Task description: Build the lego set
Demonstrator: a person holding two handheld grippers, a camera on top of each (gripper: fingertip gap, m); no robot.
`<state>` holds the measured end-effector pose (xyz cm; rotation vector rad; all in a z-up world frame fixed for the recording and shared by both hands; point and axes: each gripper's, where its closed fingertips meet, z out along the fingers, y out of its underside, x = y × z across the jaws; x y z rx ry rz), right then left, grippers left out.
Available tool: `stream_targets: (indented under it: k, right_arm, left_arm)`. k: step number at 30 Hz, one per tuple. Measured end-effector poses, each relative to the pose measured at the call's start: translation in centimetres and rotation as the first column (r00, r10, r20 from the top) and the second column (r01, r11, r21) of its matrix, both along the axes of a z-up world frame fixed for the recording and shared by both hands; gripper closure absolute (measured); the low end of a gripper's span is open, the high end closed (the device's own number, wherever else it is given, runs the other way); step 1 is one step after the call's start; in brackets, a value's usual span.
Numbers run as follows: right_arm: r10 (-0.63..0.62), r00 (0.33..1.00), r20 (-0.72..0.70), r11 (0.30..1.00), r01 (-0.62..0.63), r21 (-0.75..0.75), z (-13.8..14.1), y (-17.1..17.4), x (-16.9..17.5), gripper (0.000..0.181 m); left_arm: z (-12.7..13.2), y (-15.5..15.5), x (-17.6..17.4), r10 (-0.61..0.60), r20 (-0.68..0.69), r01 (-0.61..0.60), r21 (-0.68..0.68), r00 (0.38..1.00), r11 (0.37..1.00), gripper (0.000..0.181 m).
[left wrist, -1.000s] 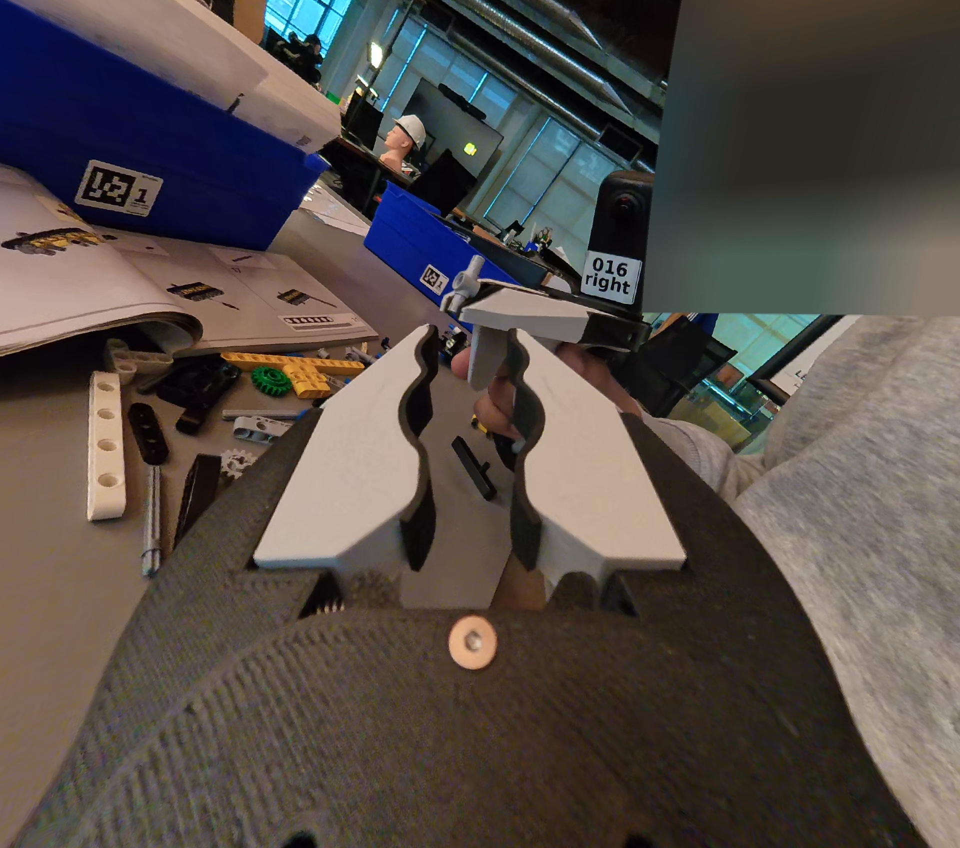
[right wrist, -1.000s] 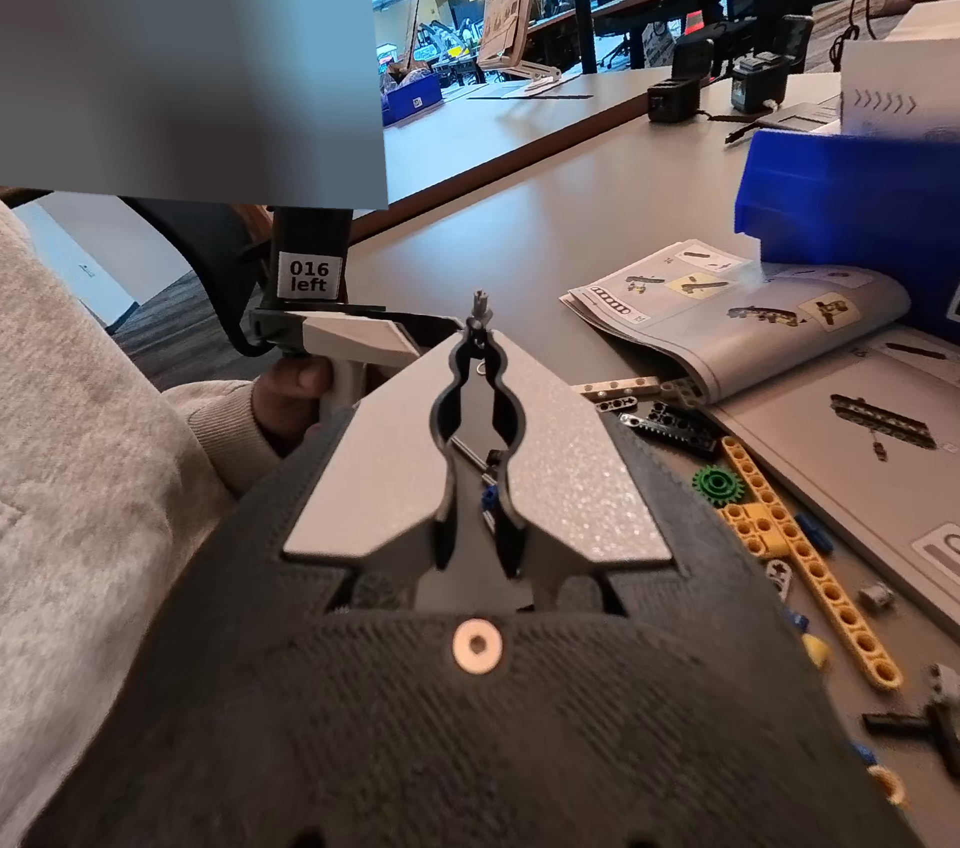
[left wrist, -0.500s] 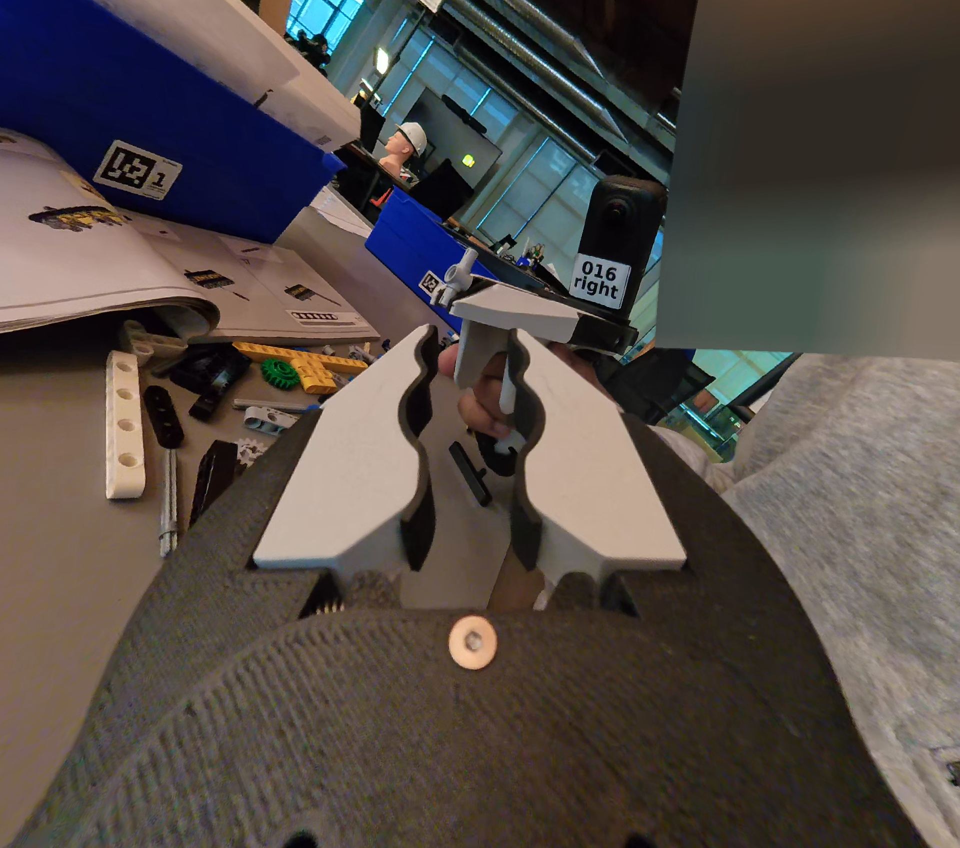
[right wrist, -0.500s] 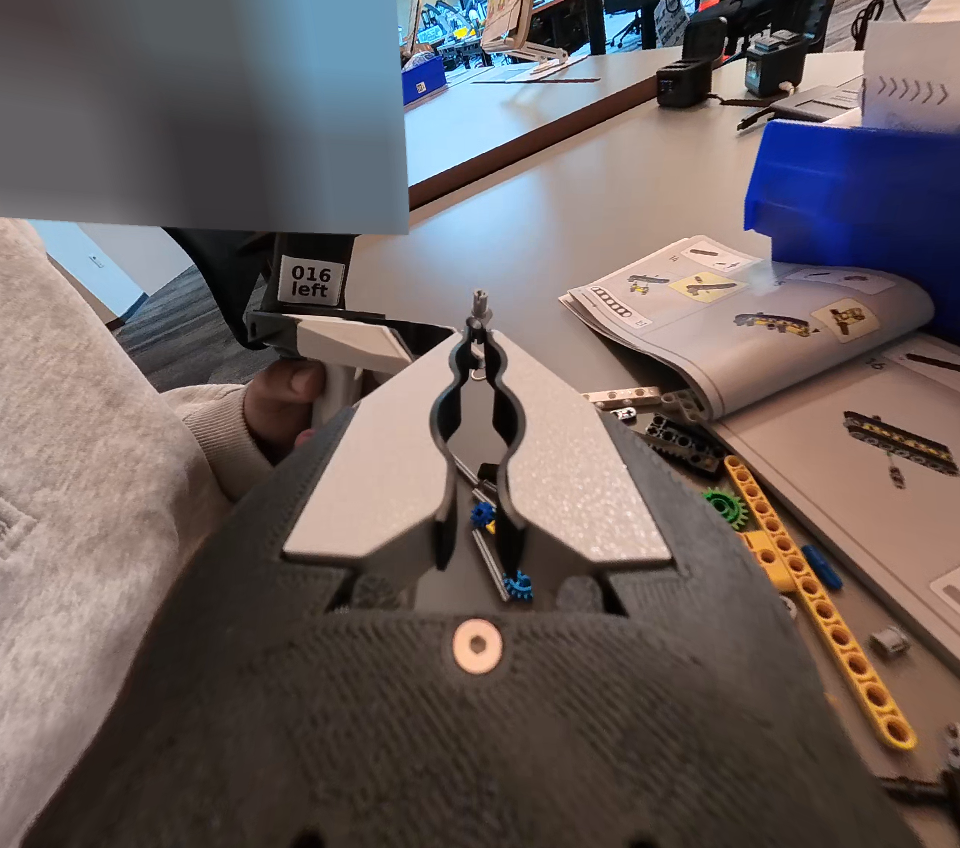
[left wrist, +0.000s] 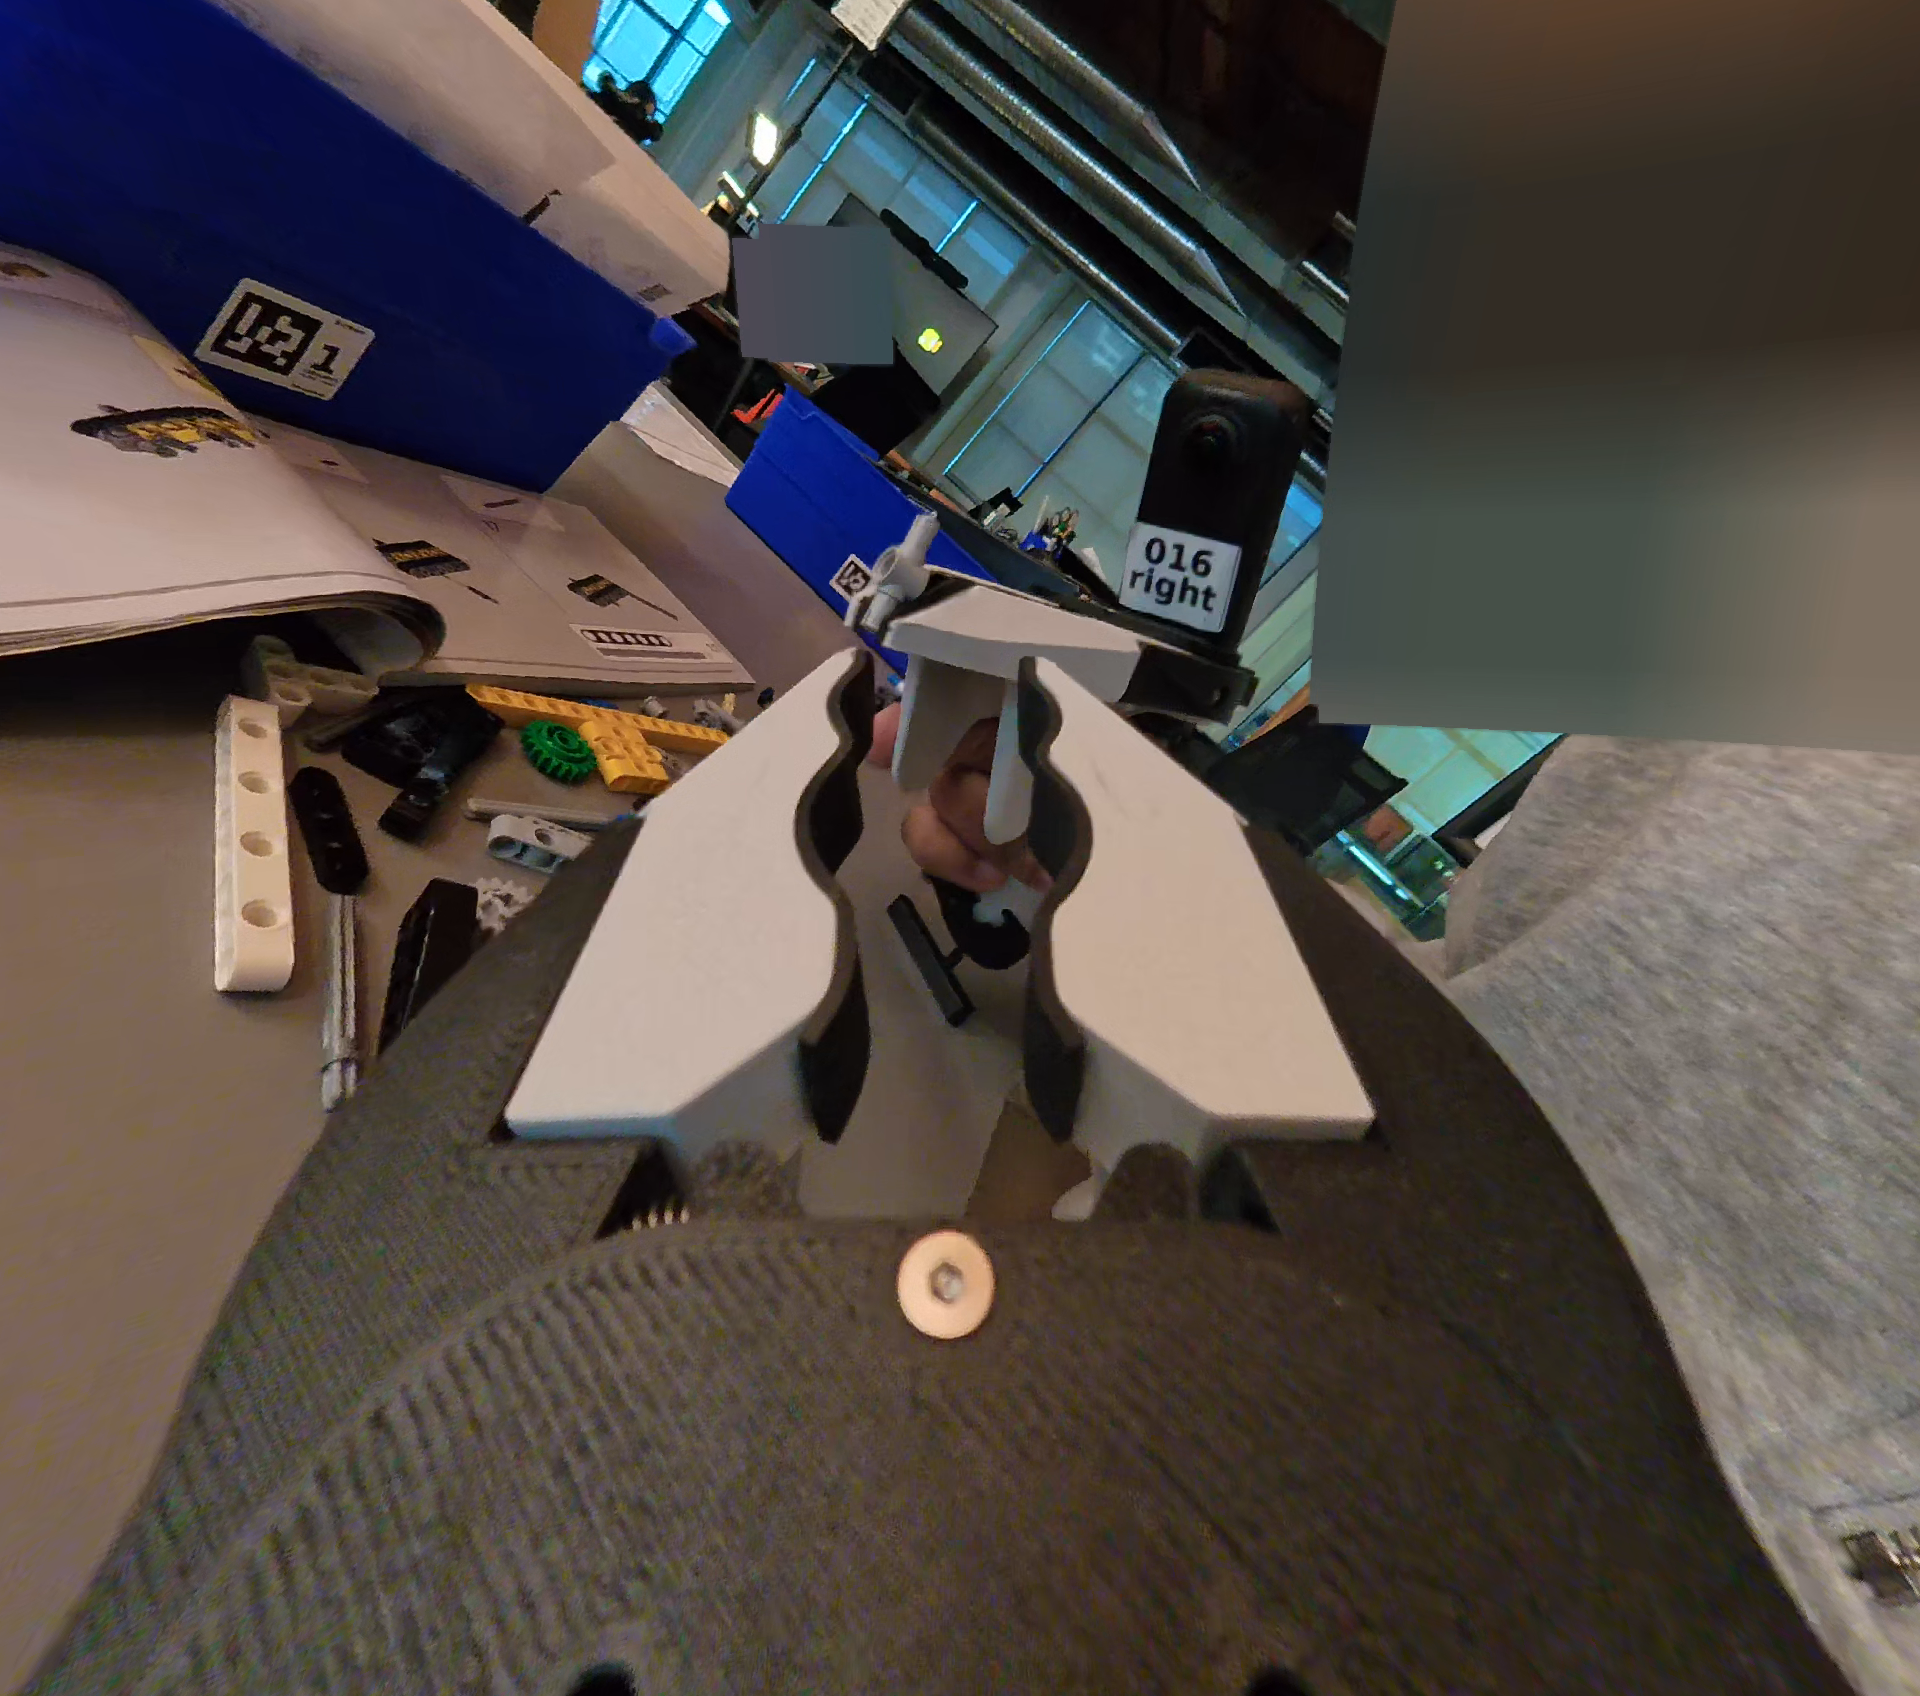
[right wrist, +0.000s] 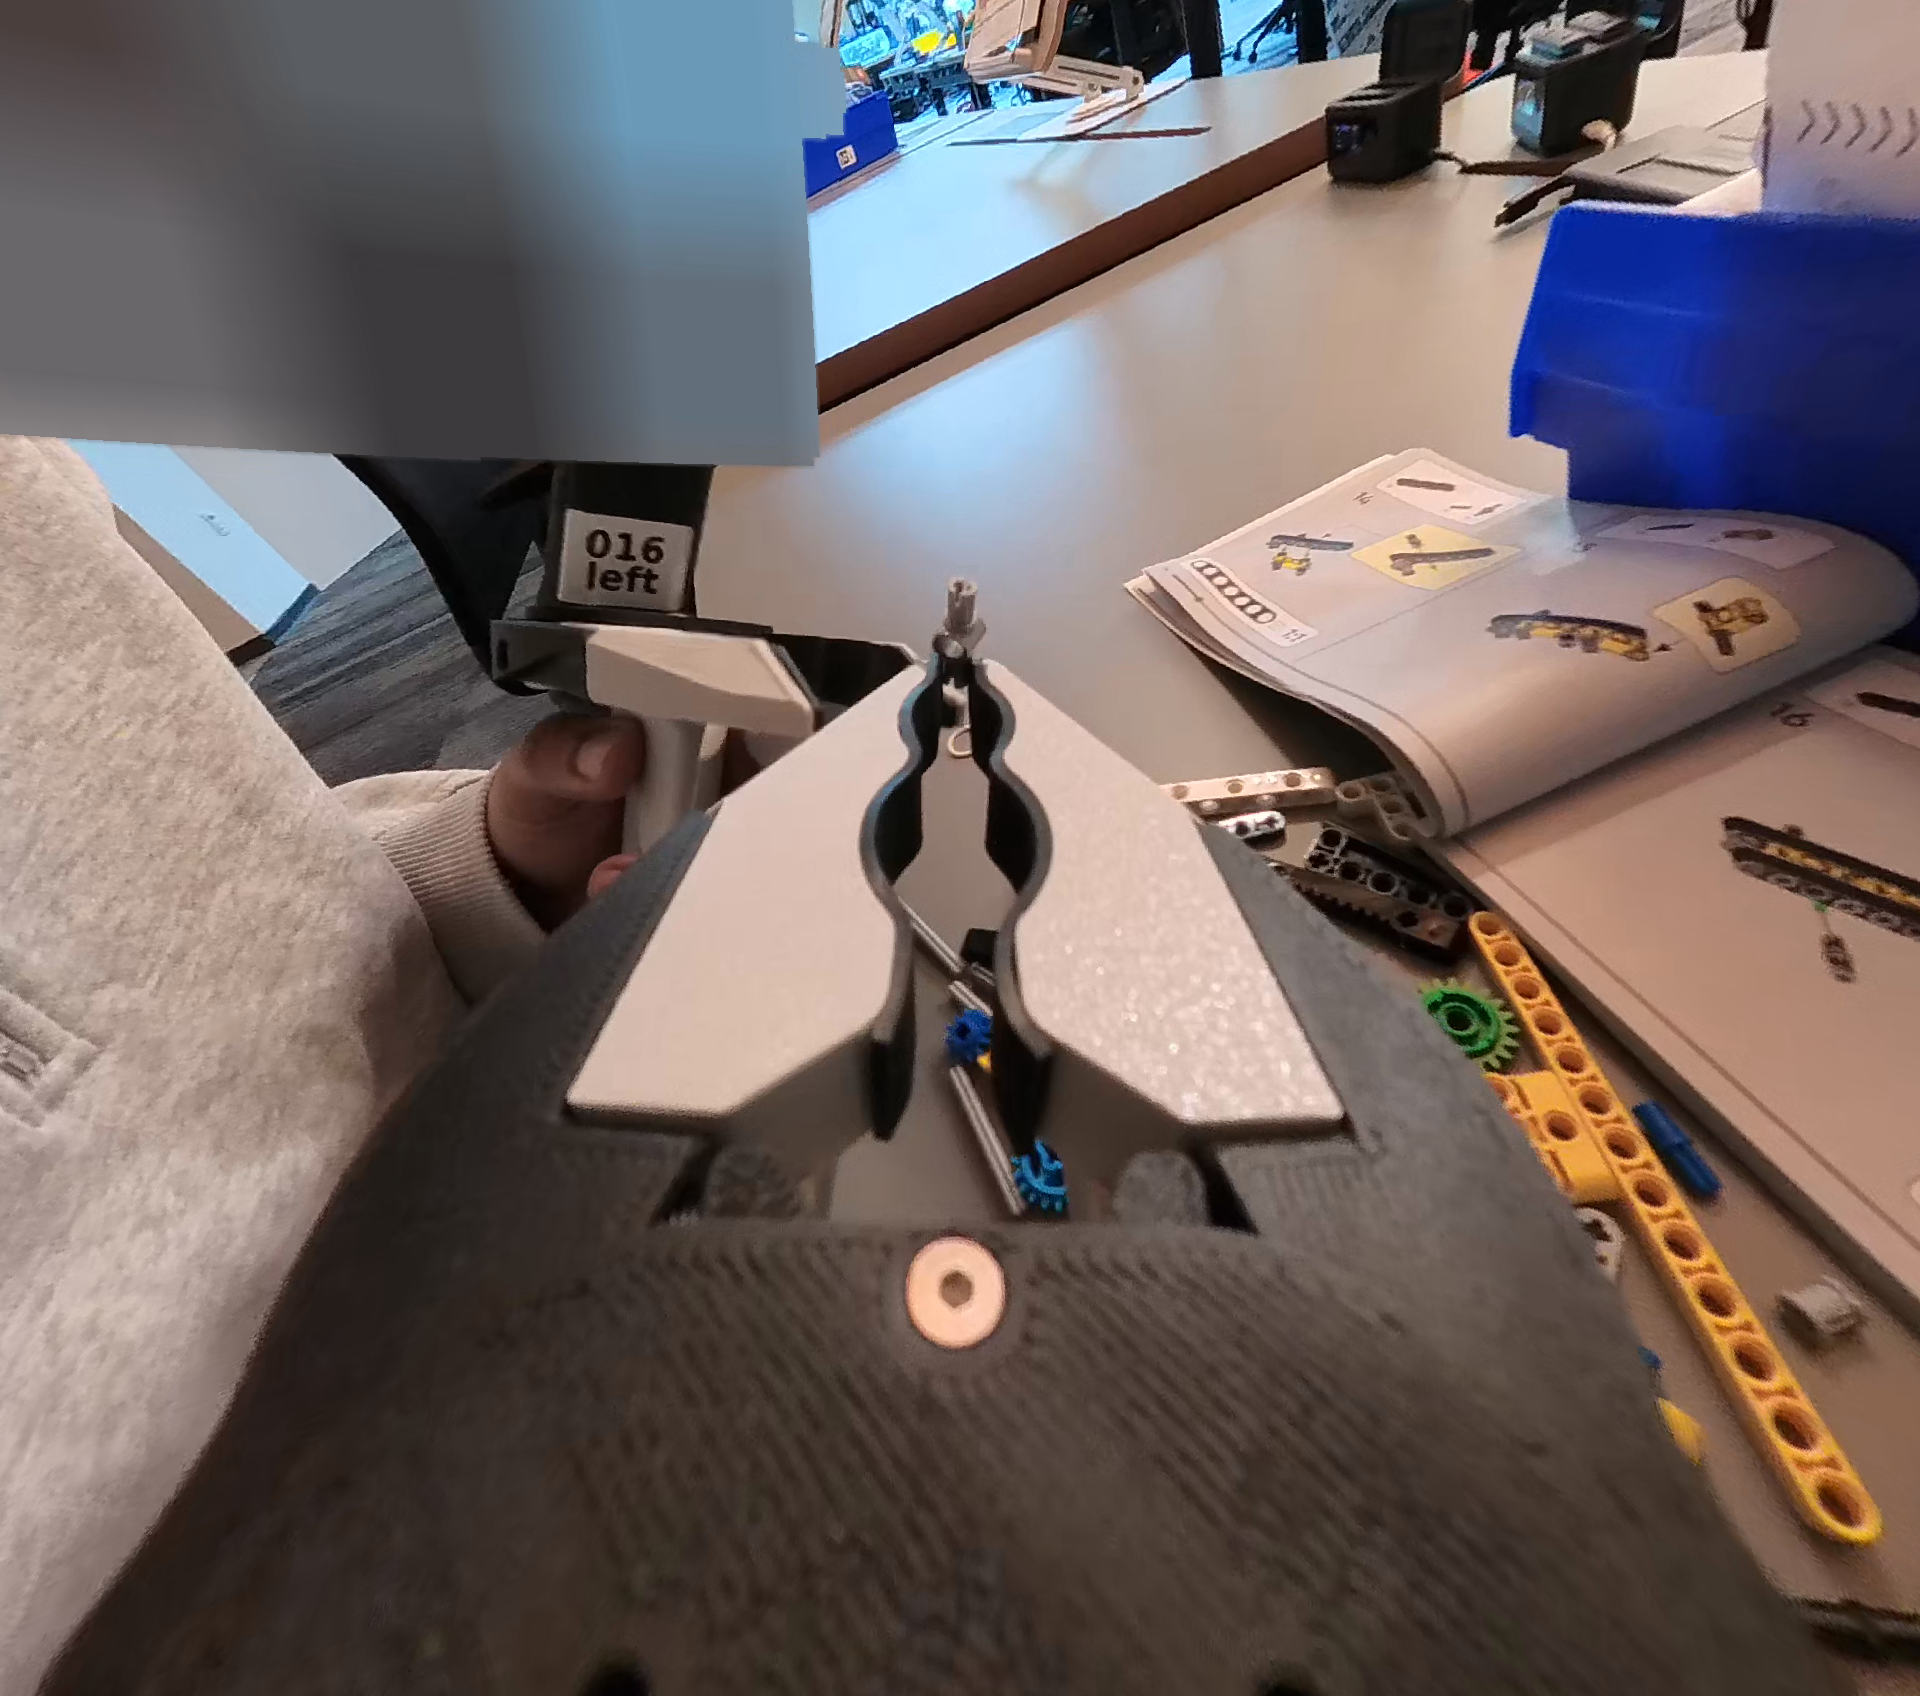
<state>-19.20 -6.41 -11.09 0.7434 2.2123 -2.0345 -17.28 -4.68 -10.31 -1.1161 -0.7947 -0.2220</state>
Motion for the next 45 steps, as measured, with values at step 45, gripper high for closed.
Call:
stream_targets:
  k: [45]
  right_arm:
    - [-0.317, 0.945, 0.084, 0.892, 0.327, -0.311, 3.0, 6.6, 6.4, 0.18]
  left_arm:
    - [1.0, 5.3, 5.3, -0.105, -0.339, 0.03, -0.22, 0.935, 0.975, 0.152]
